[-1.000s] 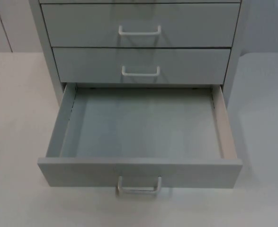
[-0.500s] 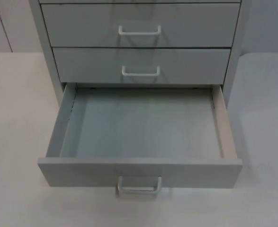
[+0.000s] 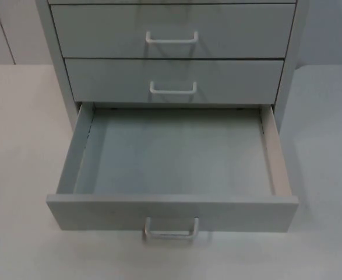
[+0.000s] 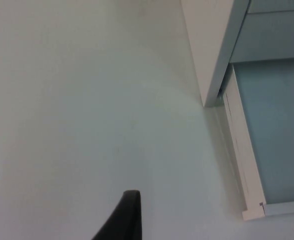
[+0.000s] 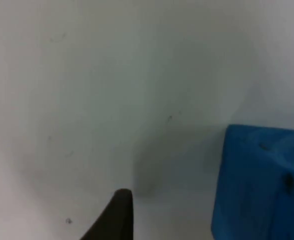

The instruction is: Open the drawer with the left hand, place the block into the drawer with the right hand, then close the drawer with the left hand.

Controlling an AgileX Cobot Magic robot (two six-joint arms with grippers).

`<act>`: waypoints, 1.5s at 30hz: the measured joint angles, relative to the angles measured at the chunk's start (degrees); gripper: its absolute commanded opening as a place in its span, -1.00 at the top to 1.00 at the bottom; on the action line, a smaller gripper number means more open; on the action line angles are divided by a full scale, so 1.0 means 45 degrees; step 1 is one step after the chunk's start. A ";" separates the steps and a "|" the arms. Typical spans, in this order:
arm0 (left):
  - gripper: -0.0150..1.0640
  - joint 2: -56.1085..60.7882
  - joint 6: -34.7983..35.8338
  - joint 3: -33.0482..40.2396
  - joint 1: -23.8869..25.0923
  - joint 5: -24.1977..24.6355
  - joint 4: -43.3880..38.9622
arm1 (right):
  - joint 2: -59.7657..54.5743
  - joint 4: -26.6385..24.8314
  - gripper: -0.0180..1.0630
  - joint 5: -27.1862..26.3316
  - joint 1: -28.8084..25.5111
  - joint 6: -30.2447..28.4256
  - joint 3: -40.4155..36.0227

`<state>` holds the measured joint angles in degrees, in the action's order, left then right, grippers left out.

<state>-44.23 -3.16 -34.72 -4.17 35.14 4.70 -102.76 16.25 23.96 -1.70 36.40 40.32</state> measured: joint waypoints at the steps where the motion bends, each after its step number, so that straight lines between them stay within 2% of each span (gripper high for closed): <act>1: -0.98 0.0000 0.0000 0.0000 0.0000 0.0000 0.0000 | -0.0121 0.0000 -0.92 0.0002 0.0000 0.0000 0.0000; 3: -0.98 0.0000 0.0000 0.0000 0.0000 0.0000 0.0000 | -0.0143 0.0000 -0.87 -0.0024 0.0000 0.0000 0.0000; 5: -0.98 0.0000 0.0000 0.0000 0.0000 0.0000 0.0000 | -0.0143 0.0116 -0.68 -0.0024 0.0000 0.0027 0.0000; 7: -0.98 0.0000 0.0000 0.0000 0.0000 0.0000 0.0000 | -0.0143 0.0185 -0.36 -0.0047 0.0000 0.0055 0.0000; 8: -0.98 0.0000 0.0000 0.0000 0.0000 0.0000 0.0000 | -0.0143 0.0238 -0.36 -0.0047 0.0000 0.0119 0.0000; 12: -0.98 0.0000 0.0000 0.0000 0.0000 0.0000 0.0000 | -0.0143 0.0324 0.43 -0.0047 0.0000 0.0208 0.0000; 13: -0.98 0.0000 0.0000 0.0000 0.0000 0.0000 0.0000 | -0.0143 0.0380 0.43 -0.0047 0.0000 0.0260 0.0000; 16: -0.98 0.0000 0.0000 0.0000 0.0000 0.0000 0.0000 | -0.0143 0.0620 0.96 -0.0017 0.0000 0.0292 0.0000; 23: -0.98 0.0000 0.0000 0.0000 0.0000 -0.0023 0.0000 | 0.0808 0.1145 0.97 0.0452 0.0000 0.0267 0.0000; 33: -0.98 0.0000 0.0000 0.0000 0.0000 -0.0023 0.0000 | 0.4658 0.1281 0.97 0.2630 0.0000 -0.1155 0.0000; 37: -0.98 0.0000 0.0000 0.0000 0.0000 -0.0128 0.0050 | 0.7075 0.0558 0.97 0.3404 0.0000 -0.1947 0.0000; 45: -0.98 0.0000 0.0000 0.0000 0.0000 -0.0182 0.0050 | 0.8968 0.0254 0.97 0.4229 0.0000 -0.2503 0.0000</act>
<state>-44.23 -3.16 -34.72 -4.17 34.32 4.92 -62.41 17.40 42.99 -1.70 25.13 40.32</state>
